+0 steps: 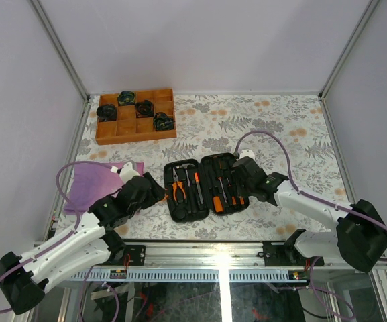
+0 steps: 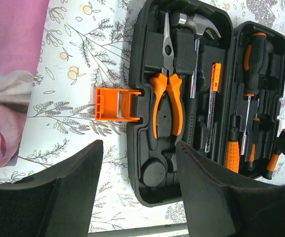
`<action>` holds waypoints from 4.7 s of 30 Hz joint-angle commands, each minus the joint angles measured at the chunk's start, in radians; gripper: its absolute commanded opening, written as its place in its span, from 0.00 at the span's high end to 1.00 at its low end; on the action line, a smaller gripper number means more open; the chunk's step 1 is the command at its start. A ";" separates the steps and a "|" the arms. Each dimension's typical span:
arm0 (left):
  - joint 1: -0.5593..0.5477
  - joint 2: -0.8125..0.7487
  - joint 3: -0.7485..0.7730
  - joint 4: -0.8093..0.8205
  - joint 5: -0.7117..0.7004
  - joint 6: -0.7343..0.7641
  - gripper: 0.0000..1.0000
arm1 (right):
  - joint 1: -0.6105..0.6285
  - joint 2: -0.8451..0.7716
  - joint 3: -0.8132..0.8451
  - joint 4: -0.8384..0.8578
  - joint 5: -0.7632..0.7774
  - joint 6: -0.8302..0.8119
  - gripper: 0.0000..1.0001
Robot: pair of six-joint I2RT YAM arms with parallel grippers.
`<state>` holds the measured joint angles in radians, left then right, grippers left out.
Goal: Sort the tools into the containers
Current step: Place the screwdriver in the storage box.
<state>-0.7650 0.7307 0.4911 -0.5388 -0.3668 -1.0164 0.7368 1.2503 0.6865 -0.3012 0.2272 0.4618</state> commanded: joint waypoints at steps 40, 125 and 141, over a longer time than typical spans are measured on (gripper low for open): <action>-0.005 -0.014 -0.023 -0.030 -0.026 -0.026 0.41 | -0.005 0.115 0.012 0.046 0.043 -0.041 0.80; -0.003 0.039 -0.049 0.035 0.011 -0.017 0.41 | -0.111 0.500 0.155 -0.194 -0.198 -0.027 1.00; -0.004 0.004 0.048 0.001 0.008 0.111 0.28 | -0.112 -0.094 0.244 -0.096 -0.164 -0.061 0.53</action>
<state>-0.7650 0.7650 0.4828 -0.5545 -0.3420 -0.9569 0.6209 1.2915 0.8833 -0.4561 0.0837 0.4122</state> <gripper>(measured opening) 0.699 0.439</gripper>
